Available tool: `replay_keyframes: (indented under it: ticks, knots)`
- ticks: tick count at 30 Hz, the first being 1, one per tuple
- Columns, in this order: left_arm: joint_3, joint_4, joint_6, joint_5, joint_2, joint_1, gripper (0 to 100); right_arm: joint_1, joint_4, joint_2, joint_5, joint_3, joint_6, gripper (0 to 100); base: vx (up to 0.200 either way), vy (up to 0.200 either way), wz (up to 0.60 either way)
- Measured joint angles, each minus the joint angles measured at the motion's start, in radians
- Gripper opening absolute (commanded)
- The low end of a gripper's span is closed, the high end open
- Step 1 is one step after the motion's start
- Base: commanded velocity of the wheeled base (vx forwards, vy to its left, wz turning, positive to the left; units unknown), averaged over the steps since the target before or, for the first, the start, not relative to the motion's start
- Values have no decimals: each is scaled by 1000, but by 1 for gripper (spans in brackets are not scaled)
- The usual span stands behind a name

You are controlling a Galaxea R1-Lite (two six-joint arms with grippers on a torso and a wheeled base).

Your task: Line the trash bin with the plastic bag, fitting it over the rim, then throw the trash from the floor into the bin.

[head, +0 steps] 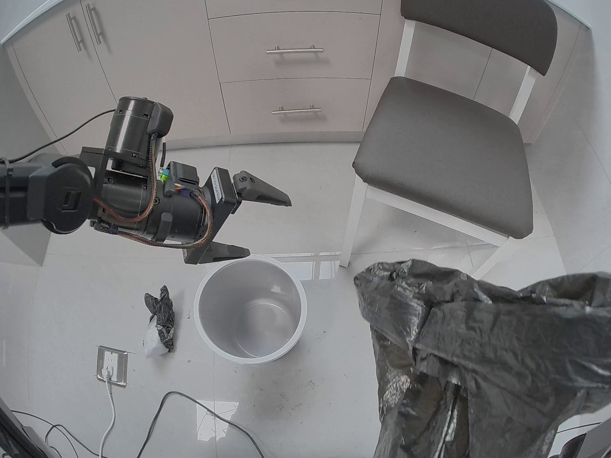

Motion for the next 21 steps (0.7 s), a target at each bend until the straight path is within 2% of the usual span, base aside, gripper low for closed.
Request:
replay_keyframes:
  ticks: [7, 9, 14, 21]
  knots:
    - [-13, 20, 13, -107, 56, 6, 100, 85, 124, 67, -12, -163, -95, 0, 0, 0, 0]
    - [-17, 30, 14, -128, 66, 2, 100, 116, 144, 93, -47, -200, -105, 0, 0, 0, 0]
    - [-31, 42, 20, -143, 87, -30, 100, 215, 152, 157, -186, -247, -117, 0, 0, 0, 0]
    - [-52, 59, 69, -147, 108, -91, 100, 295, 159, 220, -222, -303, -124, 0, 0, 0, 0]
